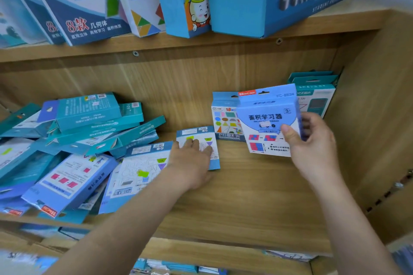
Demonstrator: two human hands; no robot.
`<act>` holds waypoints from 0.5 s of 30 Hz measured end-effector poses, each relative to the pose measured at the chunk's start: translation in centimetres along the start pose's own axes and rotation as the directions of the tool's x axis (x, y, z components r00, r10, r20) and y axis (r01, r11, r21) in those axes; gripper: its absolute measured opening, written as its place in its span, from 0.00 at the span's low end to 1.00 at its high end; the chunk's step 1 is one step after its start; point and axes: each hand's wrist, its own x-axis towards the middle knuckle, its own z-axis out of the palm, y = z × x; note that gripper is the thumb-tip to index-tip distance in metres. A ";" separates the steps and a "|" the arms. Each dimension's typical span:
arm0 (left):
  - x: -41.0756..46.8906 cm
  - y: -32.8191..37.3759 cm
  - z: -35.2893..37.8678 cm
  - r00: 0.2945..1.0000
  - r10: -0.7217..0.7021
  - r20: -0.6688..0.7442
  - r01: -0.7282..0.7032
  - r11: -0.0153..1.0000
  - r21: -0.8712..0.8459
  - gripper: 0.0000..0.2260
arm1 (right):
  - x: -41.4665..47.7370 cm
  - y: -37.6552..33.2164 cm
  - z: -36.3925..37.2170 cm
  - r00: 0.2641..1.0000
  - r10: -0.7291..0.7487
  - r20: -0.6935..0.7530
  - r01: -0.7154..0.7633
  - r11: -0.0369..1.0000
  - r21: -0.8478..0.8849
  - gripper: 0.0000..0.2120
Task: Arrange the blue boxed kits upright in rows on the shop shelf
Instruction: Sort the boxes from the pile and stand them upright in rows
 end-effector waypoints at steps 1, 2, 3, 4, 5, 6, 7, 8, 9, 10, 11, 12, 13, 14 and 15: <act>0.2 0.4 0.6 1.000 0.008 0.012 -0.009 0.999 0.045 0.31 | 0.0 0.1 0.0 1.000 0.005 -0.005 -0.005 1.000 0.030 0.11; 0.4 0.6 1.0 1.000 0.017 -0.004 -0.017 0.997 0.079 0.31 | 0.0 0.2 0.1 1.000 0.007 -0.004 -0.007 0.998 0.062 0.12; 0.5 0.8 1.4 0.999 0.038 -0.038 -0.033 0.992 0.124 0.31 | -0.1 0.2 0.2 1.000 0.014 0.000 -0.014 0.995 0.095 0.13; 0.5 0.9 1.5 0.993 0.074 -0.087 -0.057 0.980 0.188 0.30 | -0.2 0.2 0.2 1.000 0.025 0.008 -0.025 0.991 0.130 0.13; 0.6 1.0 1.7 0.983 0.120 -0.138 -0.081 0.962 0.261 0.29 | -0.3 0.2 0.3 0.999 0.030 0.018 -0.033 0.986 0.162 0.14; 0.5 1.0 1.8 0.971 0.158 -0.178 -0.096 0.945 0.314 0.29 | -0.3 0.2 0.5 0.999 0.033 0.027 -0.037 0.982 0.183 0.14; 0.5 1.0 2.0 0.962 0.184 -0.201 -0.108 0.934 0.340 0.28 | -0.4 0.2 0.6 0.999 0.041 0.036 -0.047 0.978 0.202 0.15; 0.4 1.0 2.1 0.958 0.202 -0.204 -0.122 0.930 0.347 0.28 | -0.4 0.2 0.7 0.997 0.055 0.045 -0.064 0.971 0.230 0.15; 0.2 1.1 2.2 0.955 0.221 -0.196 -0.142 0.924 0.354 0.28 | -0.3 0.3 0.8 0.996 0.077 0.055 -0.089 0.957 0.277 0.16; -0.1 1.3 2.1 0.951 0.248 -0.186 -0.169 0.917 0.361 0.27 | -0.4 0.3 0.8 0.992 0.107 0.070 -0.125 0.932 0.341 0.16; -0.7 1.7 2.1 0.944 0.281 -0.173 -0.204 0.908 0.366 0.27 | -0.4 0.3 0.6 0.986 0.142 0.092 -0.168 0.896 0.412 0.16; -1.5 2.1 2.0 0.934 0.318 -0.163 -0.244 0.901 0.359 0.26 | -0.3 0.4 0.4 0.977 0.174 0.120 -0.211 0.853 0.477 0.17; -2.5 2.5 2.0 0.921 0.355 -0.162 -0.284 0.894 0.347 0.24 | -0.3 0.5 0.3 0.969 0.196 0.148 -0.245 0.814 0.527 0.17; -3.6 2.8 2.0 0.904 0.394 -0.164 -0.327 0.886 0.328 0.24 | -0.3 0.6 0.1 0.964 0.210 0.166 -0.267 0.789 0.554 0.17; -4.7 3.0 2.1 0.886 0.432 -0.168 -0.371 0.879 0.301 0.23 | -0.3 0.6 0.0 0.960 0.219 0.176 -0.281 0.777 0.563 0.17</act>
